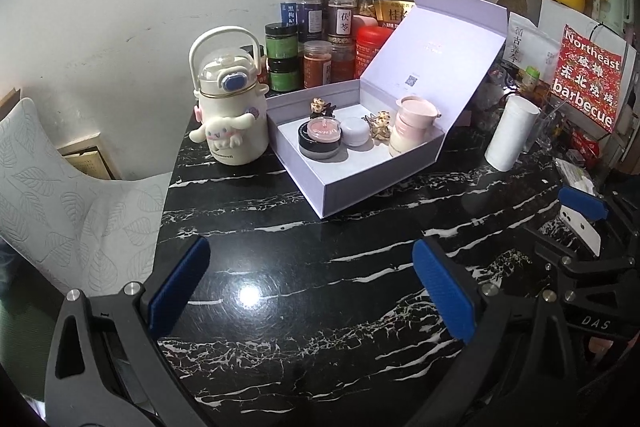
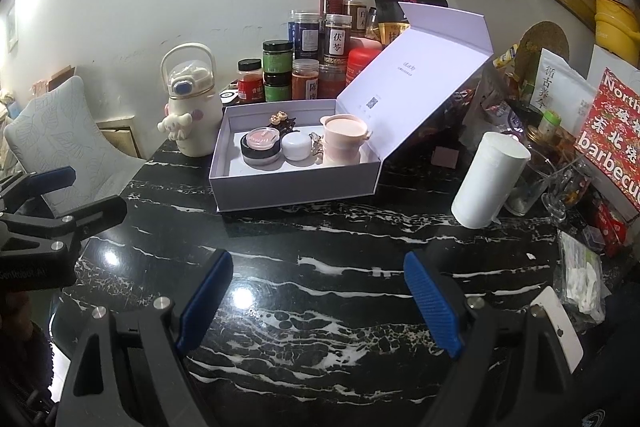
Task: Organize objects
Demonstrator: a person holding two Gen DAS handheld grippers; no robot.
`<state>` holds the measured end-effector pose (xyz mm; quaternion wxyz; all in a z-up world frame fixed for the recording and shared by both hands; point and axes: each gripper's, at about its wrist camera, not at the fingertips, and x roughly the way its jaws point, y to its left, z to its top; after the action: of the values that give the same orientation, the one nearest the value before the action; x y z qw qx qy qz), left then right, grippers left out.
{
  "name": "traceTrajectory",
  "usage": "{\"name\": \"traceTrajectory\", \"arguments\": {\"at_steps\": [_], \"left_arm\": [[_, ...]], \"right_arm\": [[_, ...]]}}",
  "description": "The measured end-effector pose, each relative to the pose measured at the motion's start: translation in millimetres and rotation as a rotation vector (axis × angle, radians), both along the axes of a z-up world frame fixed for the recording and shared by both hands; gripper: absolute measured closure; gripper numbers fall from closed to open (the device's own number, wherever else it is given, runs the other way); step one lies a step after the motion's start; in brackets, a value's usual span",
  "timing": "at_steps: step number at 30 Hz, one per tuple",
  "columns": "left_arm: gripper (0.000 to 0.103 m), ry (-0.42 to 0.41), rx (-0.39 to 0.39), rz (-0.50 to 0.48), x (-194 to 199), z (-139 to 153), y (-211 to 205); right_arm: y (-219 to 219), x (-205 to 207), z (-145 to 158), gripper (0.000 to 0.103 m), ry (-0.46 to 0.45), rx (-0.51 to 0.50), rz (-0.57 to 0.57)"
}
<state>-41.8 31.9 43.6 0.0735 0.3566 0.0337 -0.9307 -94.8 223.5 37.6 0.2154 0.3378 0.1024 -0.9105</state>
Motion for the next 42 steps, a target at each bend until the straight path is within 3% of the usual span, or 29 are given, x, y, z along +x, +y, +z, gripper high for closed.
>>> {"name": "traceTrajectory", "arguments": {"at_steps": [42], "left_arm": [[0.001,-0.072,0.002,-0.006,-18.0,-12.2,0.4]], "right_arm": [[-7.6,-15.8,-12.8,0.014,-0.023,0.044,0.038]]}}
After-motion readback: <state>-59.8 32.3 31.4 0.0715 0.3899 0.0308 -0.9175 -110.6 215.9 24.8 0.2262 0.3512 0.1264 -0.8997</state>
